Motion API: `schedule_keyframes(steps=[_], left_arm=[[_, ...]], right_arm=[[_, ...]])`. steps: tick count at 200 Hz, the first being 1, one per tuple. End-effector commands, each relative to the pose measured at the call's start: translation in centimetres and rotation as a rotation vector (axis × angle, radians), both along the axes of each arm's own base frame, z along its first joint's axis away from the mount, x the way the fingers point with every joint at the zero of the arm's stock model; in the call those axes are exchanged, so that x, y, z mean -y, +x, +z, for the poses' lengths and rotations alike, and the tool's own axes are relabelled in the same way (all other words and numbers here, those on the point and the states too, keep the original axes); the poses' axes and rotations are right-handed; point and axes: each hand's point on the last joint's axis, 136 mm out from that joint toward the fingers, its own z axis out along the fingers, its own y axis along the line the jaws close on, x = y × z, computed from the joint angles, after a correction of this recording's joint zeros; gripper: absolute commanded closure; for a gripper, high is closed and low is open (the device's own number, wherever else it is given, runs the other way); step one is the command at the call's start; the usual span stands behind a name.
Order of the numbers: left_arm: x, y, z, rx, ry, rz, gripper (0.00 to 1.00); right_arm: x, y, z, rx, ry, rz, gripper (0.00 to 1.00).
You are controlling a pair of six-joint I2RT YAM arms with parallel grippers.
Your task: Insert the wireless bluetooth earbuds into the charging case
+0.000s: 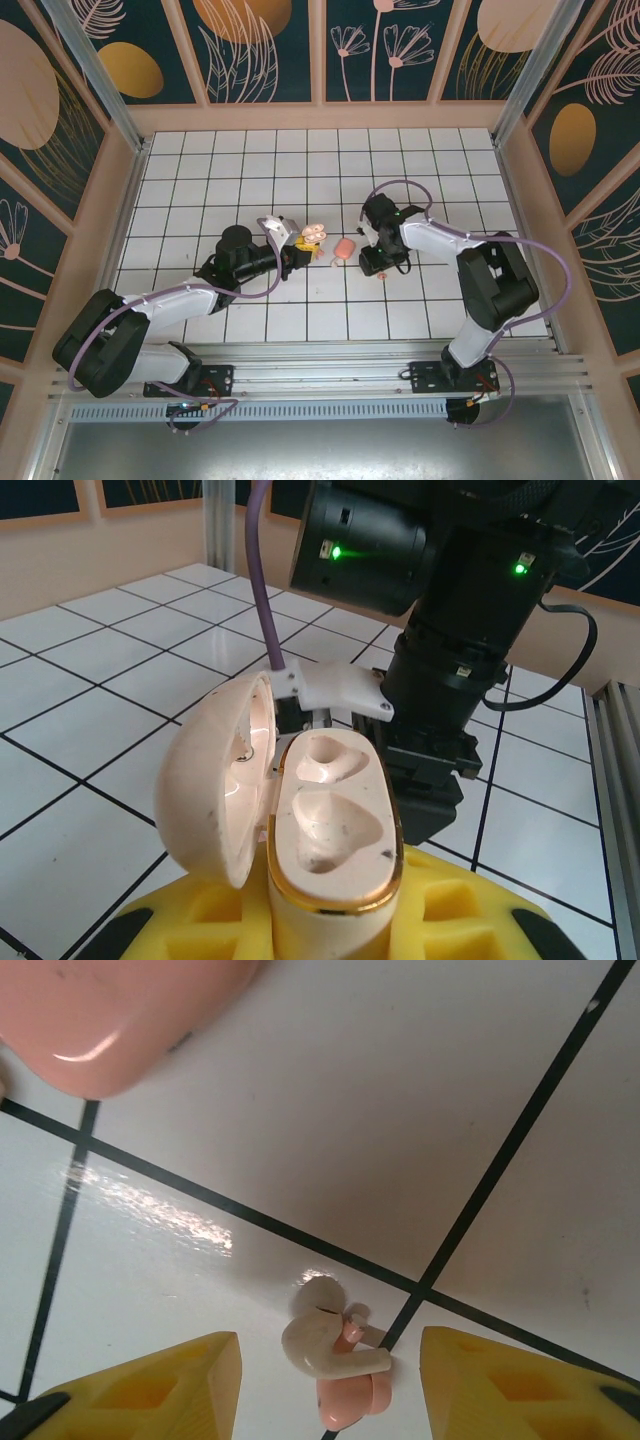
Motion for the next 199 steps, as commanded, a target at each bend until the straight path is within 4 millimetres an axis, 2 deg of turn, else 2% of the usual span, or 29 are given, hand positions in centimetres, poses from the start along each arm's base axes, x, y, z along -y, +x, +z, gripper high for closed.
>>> schedule_keyframes(steps=[1, 58, 83, 117, 155, 174, 199], left_arm=[[0.0, -0.1, 0.9, 0.042, -0.012, -0.003, 0.82], [0.3, -0.1, 0.5, 0.031, -0.013, -0.015, 0.82], [0.4, 0.0, 0.4, 0.032, -0.012, -0.017, 0.82], [0.7, 0.2, 0.1, 0.026, -0.008, -0.027, 0.82], [1.1, 0.5, 0.1, 0.025, -0.011, -0.037, 0.82], [1.2, 0.6, 0.3, 0.027, -0.013, -0.040, 0.82], [1.2, 0.5, 0.6, 0.029, -0.018, -0.037, 0.82]], right_arm=[[1.1, -0.5, -1.1, -0.028, -0.081, 0.012, 0.49], [1.8, 0.4, -2.3, -0.013, -0.117, -0.029, 0.50], [2.4, 1.7, -1.9, 0.027, -0.114, -0.078, 0.54], [2.2, 3.6, -0.8, 0.074, -0.038, -0.136, 0.55], [4.2, 4.7, -0.9, 0.091, -0.078, -0.222, 0.56], [4.1, 5.0, 0.1, 0.111, -0.051, -0.243, 0.55], [3.0, 4.7, 2.6, 0.108, 0.043, -0.287, 0.53]])
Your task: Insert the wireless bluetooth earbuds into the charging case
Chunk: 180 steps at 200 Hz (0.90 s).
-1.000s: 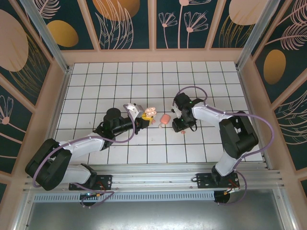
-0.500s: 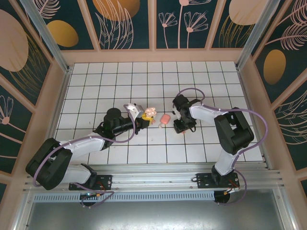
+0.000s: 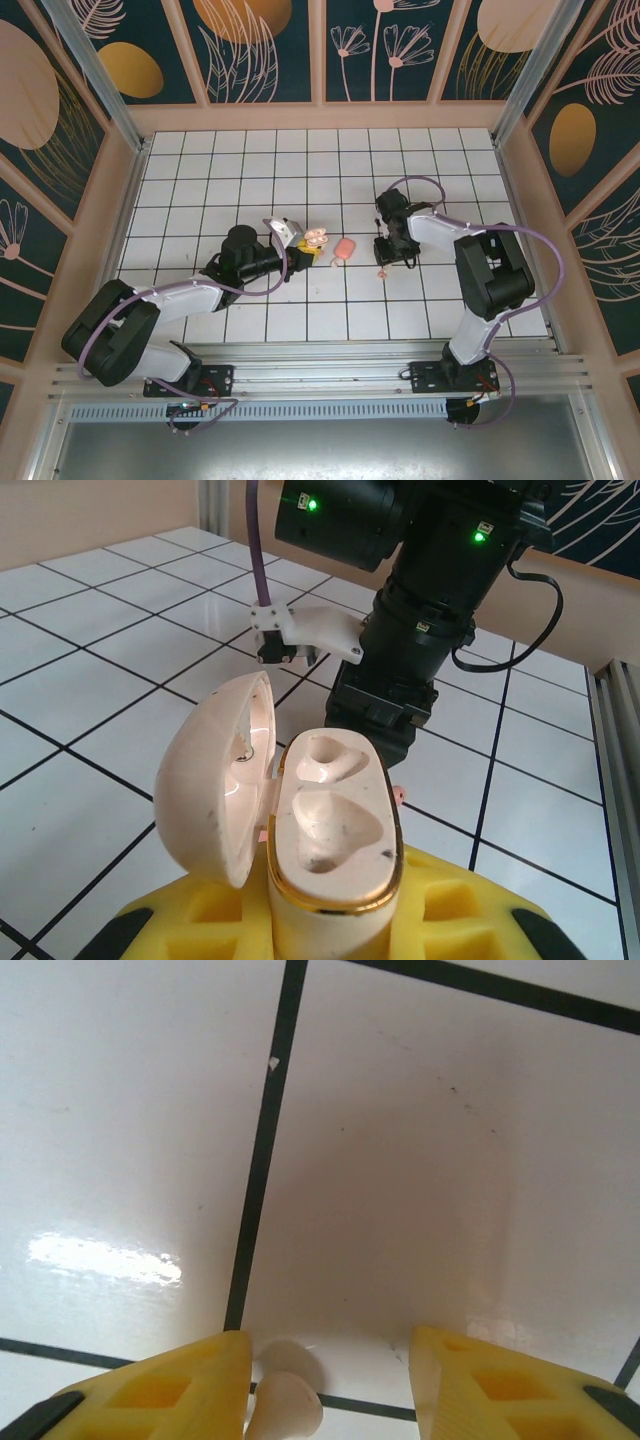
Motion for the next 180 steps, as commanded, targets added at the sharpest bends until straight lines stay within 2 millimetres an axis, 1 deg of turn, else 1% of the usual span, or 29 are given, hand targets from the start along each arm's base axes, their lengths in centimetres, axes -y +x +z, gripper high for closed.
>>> schedule_keyframes(steps=[1, 19, 31, 45, 64, 93, 138, 180], left_arm=[[0.7, 0.2, 2.6, 0.077, -0.050, -0.025, 0.82], [0.6, 0.2, 2.7, 0.077, -0.052, -0.016, 0.82], [0.5, 0.3, 2.9, 0.082, -0.056, -0.011, 0.82], [0.4, 0.2, 2.9, 0.081, -0.056, -0.012, 0.82], [0.5, 0.1, 2.7, 0.081, -0.053, -0.019, 0.82], [0.6, 0.0, 2.6, 0.081, -0.050, -0.034, 0.82], [0.5, -0.1, 2.4, 0.082, -0.048, -0.030, 0.82], [0.6, -0.1, 2.2, 0.076, -0.044, -0.029, 0.82]], right_arm=[[-1.1, 1.1, 3.9, 0.068, 0.095, -0.067, 0.53], [-1.3, 0.6, 5.4, 0.071, 0.152, -0.158, 0.52], [-1.6, -0.1, 5.7, 0.058, 0.207, -0.207, 0.52], [-1.8, -1.0, 5.6, 0.036, 0.247, -0.246, 0.52], [-1.6, -1.8, 4.7, 0.007, 0.248, -0.269, 0.55], [-1.2, -2.2, 3.2, -0.030, 0.206, -0.262, 0.57], [-0.8, -1.8, 1.6, -0.055, 0.170, -0.264, 0.59], [-0.6, -1.3, 0.5, -0.067, 0.141, -0.266, 0.61]])
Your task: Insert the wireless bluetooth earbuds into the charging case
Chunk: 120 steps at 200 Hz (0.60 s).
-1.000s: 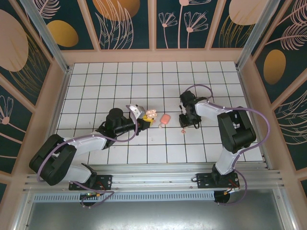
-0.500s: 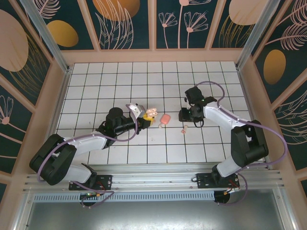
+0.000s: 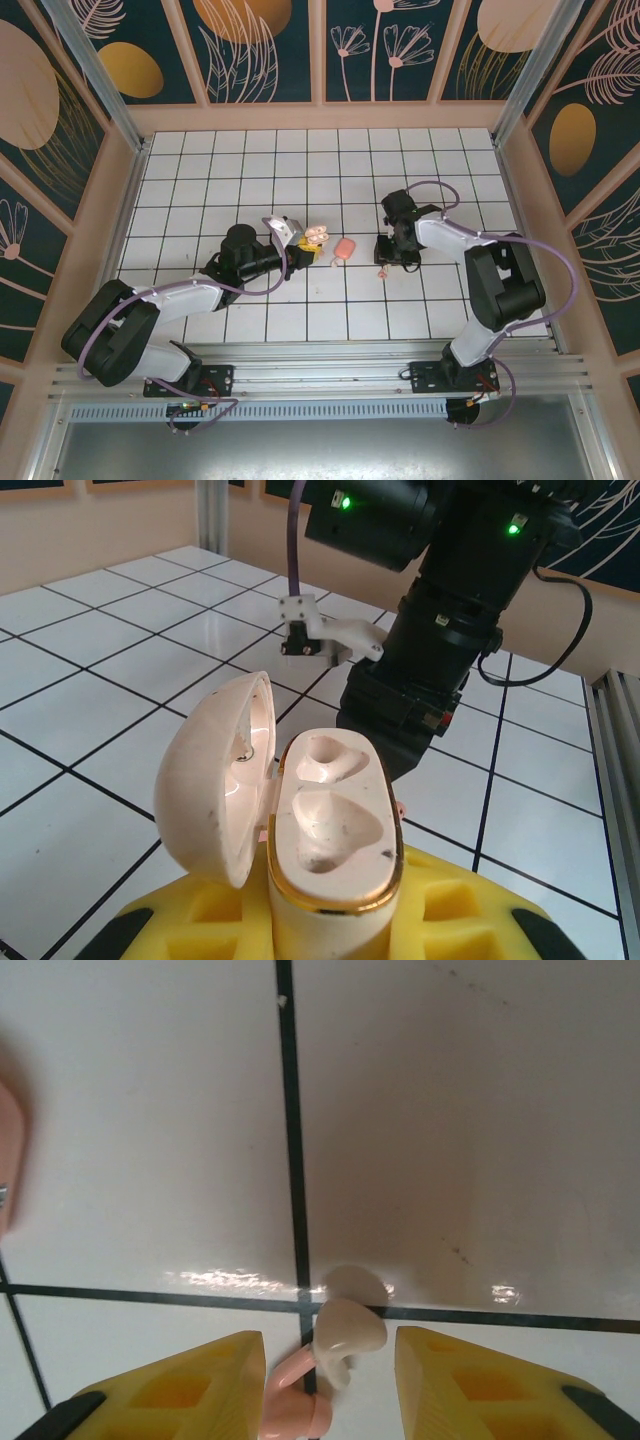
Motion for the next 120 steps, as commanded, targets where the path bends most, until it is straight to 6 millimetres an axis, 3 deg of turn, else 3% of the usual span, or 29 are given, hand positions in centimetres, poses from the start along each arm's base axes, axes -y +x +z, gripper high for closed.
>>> schedule_keyframes(steps=[1, 120], left_arm=[[0.4, -0.2, 1.4, 0.053, -0.025, -0.025, 0.82], [0.6, 0.3, 1.1, 0.047, -0.015, -0.022, 0.82]], right_arm=[[0.5, 0.6, -0.4, -0.005, -0.025, -0.022, 0.61], [0.3, 1.1, -1.5, -0.002, -0.008, -0.011, 0.75]])
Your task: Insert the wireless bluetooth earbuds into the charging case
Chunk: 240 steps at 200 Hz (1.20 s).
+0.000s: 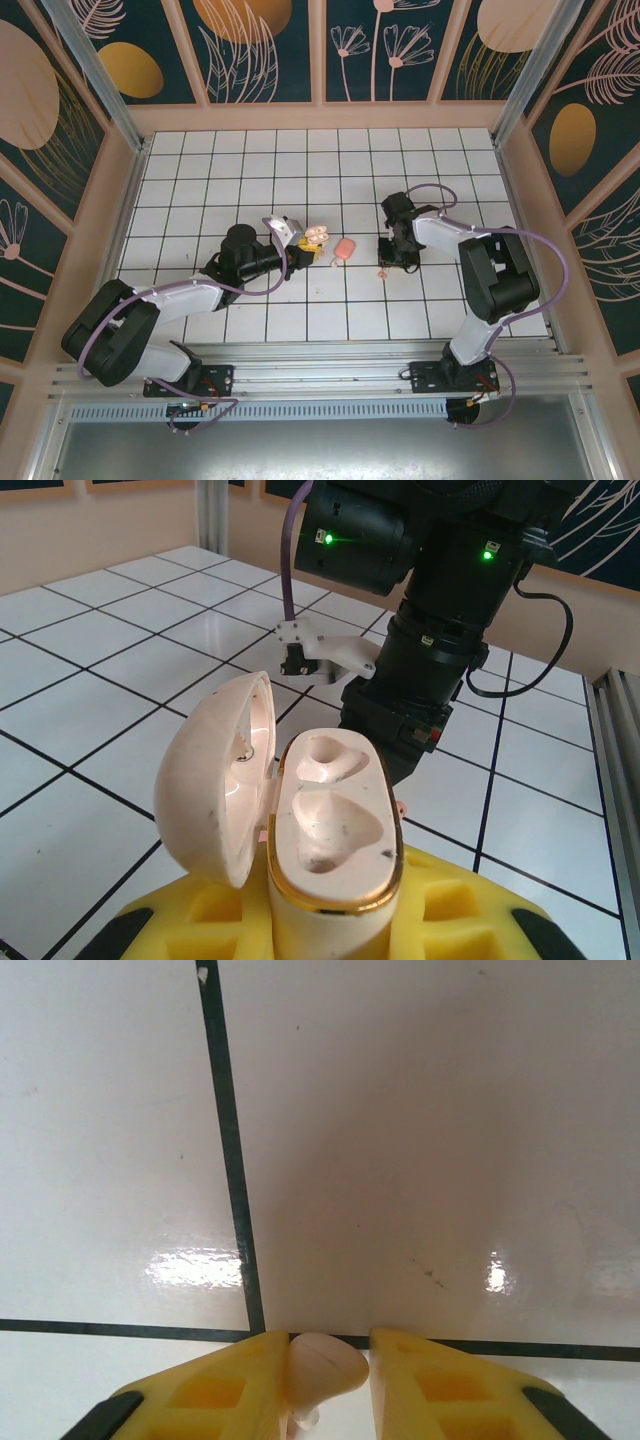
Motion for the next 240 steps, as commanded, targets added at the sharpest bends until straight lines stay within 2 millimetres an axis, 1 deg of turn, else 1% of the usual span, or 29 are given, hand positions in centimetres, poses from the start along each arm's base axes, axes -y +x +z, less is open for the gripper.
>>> schedule_keyframes(steps=[1, 29, 69, 88, 110, 126, 136, 152, 160, 166, 171, 185, 196, 215, 240], left_arm=[[0.6, 0.2, 1.2, 0.045, -0.017, -0.022, 0.82], [0.7, 0.3, 1.2, 0.044, -0.017, -0.024, 0.82], [0.9, 0.5, 1.2, 0.042, -0.024, -0.027, 0.83], [1.1, 0.6, 1.3, 0.039, -0.037, -0.029, 0.83], [1.2, 0.7, 1.3, 0.032, -0.044, -0.026, 0.83], [1.3, 0.9, 0.9, 0.022, -0.040, -0.028, 0.83], [1.5, 1.0, 0.6, 0.014, -0.030, -0.032, 0.84], [1.7, 1.2, 0.6, 0.013, -0.031, -0.038, 0.84], [1.8, 1.2, 0.7, 0.018, -0.036, -0.041, 0.84], [1.9, 1.2, 0.9, 0.020, -0.040, -0.043, 0.84], [1.9, 1.3, 0.9, 0.023, -0.042, -0.042, 0.84], [2.0, 1.6, 1.1, 0.030, -0.045, -0.041, 0.84], [2.2, 1.6, 1.2, 0.033, -0.046, -0.045, 0.84], [2.4, 1.7, 1.6, 0.044, -0.055, -0.054, 0.84], [2.6, 1.6, 1.9, 0.054, -0.065, -0.069, 0.84]], right_arm=[[-0.4, 1.2, -0.1, 0.035, 0.021, -0.004, 0.75], [-0.4, 1.5, 0.6, 0.071, 0.031, -0.009, 0.78], [-0.8, 2.4, 2.9, 0.194, 0.090, -0.031, 0.80], [-1.3, 2.8, 4.4, 0.271, 0.145, -0.037, 0.80], [-2.2, 3.4, 7.1, 0.389, 0.212, -0.029, 0.80], [-3.5, 3.7, 9.9, 0.505, 0.286, 0.000, 0.80], [-4.8, 3.7, 12.1, 0.586, 0.350, 0.031, 0.80], [-7.3, 3.1, 15.7, 0.723, 0.429, 0.117, 0.80], [-7.9, 2.8, 17.1, 0.782, 0.441, 0.143, 0.80], [-7.9, 3.0, 18.2, 0.824, 0.449, 0.141, 0.79], [-8.7, 2.5, 19.1, 0.852, 0.474, 0.164, 0.79], [-9.5, 1.8, 20.9, 0.918, 0.528, 0.186, 0.79], [-10.1, 1.3, 21.9, 0.951, 0.566, 0.204, 0.79], [-11.2, 0.4, 22.9, 0.976, 0.623, 0.232, 0.79], [-12.5, -0.5, 23.1, 0.976, 0.678, 0.264, 0.79]])
